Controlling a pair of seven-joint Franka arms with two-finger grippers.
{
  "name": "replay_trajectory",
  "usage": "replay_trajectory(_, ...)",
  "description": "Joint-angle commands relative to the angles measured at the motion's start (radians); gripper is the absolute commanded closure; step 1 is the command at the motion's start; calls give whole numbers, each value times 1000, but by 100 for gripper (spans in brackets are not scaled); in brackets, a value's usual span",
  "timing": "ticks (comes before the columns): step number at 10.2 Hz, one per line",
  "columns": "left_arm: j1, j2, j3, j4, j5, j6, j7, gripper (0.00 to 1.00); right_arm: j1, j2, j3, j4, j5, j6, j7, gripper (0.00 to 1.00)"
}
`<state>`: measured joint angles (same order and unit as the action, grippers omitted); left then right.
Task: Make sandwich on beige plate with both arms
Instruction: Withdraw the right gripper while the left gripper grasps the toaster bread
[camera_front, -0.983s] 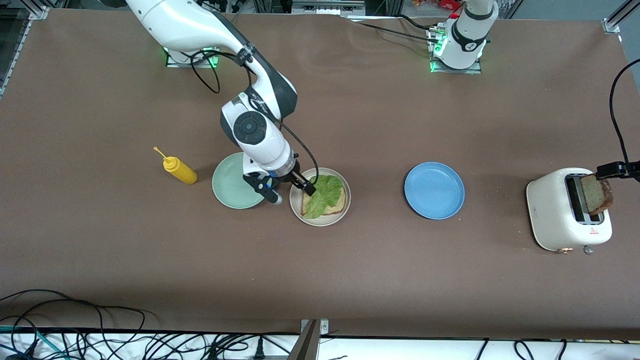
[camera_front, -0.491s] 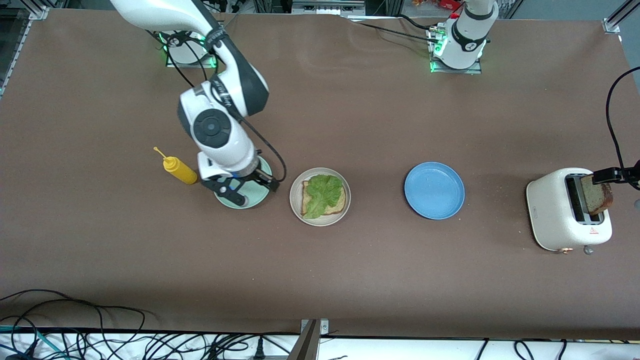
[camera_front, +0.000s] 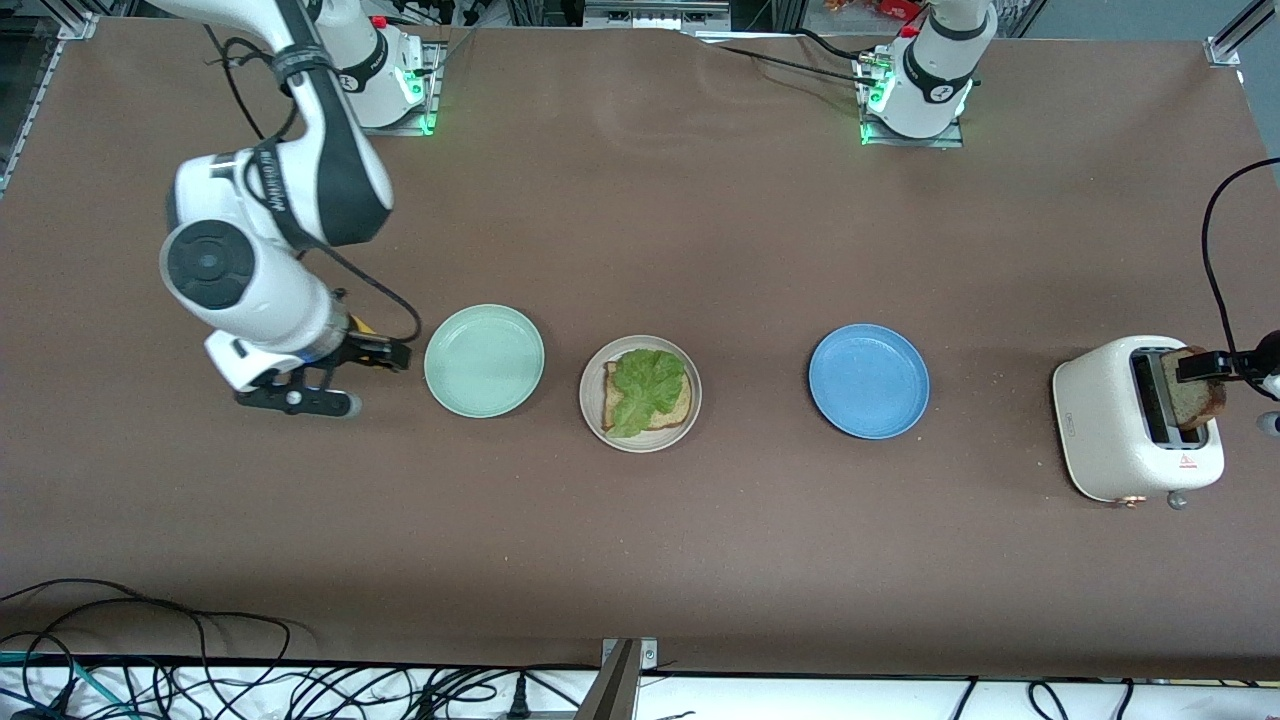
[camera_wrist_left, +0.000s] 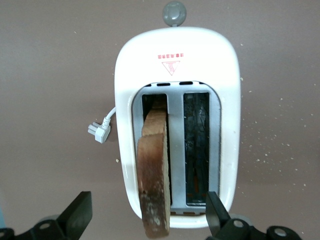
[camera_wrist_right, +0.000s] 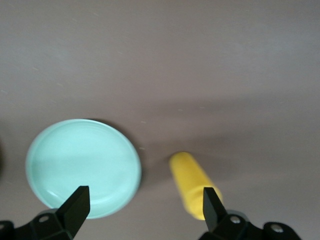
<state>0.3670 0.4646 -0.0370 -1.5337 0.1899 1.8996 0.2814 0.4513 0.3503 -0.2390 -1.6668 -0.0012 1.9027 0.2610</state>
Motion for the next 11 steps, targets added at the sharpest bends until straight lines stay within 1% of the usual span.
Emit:
replay_trajectory(1, 6, 19, -9, 18, 26, 12, 1, 32, 9, -85, -69, -135, 10, 30, -185, 0)
replay_trajectory(2, 6, 20, -7, 17, 28, 12, -1, 68, 9, -100, -100, -155, 10, 30, -242, 0)
replay_trajectory(3, 7, 22, -7, 15, 28, 12, 7, 91, 9, -103, -132, -163, 12, 30, -317, 0)
replay_trajectory(4, 7, 23, -9, 14, 28, 12, 2, 100, 9, -105, -170, -171, 15, 23, -388, 0)
replay_trajectory(5, 6, 31, -7, 14, 28, 10, 1, 100, 7, -105, -213, -180, 33, 9, -458, 0)
replay_trajectory(6, 7, 34, -9, 18, 28, 12, 1, 100, 7, -112, -261, -194, 87, -2, -559, 0)
replay_trajectory(7, 7, 40, -7, 21, 28, 12, 1, 100, 7, -117, -310, -194, 116, -31, -648, 0)
replay_trajectory(8, 6, 39, -9, 23, 28, 12, 1, 100, 7, -128, -342, -194, 134, -57, -719, 0)
replay_trajectory(11, 4, 37, -9, 27, 31, 10, 5, 100, 6, -140, -404, -194, 145, -89, -856, 0)
